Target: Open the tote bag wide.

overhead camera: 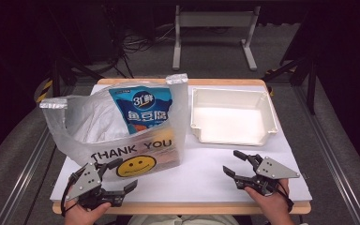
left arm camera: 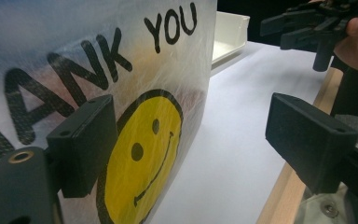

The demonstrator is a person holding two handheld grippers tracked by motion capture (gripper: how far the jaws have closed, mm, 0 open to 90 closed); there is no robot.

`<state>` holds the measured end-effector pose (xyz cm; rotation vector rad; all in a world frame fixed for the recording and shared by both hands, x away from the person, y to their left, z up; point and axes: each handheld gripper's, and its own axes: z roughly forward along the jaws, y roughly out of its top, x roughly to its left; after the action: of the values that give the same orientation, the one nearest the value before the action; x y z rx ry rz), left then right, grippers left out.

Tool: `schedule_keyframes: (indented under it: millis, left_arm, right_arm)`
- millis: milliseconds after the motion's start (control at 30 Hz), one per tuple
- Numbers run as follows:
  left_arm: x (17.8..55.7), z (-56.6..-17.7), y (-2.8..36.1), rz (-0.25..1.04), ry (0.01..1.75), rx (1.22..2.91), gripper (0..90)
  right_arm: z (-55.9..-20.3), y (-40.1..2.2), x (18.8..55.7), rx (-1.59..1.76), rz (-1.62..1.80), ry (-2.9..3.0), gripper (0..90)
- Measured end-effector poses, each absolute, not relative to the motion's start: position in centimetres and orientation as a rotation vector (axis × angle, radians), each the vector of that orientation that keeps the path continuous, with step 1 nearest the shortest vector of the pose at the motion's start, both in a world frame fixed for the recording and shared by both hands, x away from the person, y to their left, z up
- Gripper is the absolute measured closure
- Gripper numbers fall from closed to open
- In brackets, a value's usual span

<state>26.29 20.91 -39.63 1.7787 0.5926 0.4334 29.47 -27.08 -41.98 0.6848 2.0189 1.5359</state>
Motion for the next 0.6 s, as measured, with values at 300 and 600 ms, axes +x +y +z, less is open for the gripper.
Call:
schedule_keyframes:
  millis: [300, 600]
  left_arm:
    - [25.5, -38.0, 22.3, 0.454, 0.614, 1.774, 16.6]
    - [24.7, -36.7, 24.5, 0.511, 0.667, 1.738, 16.1]
  right_arm:
    - [-42.2, -26.7, 29.8, 0.684, 1.533, 2.037, 34.1]
    - [-42.4, -26.3, 29.9, 0.685, 1.522, 2.053, 33.4]
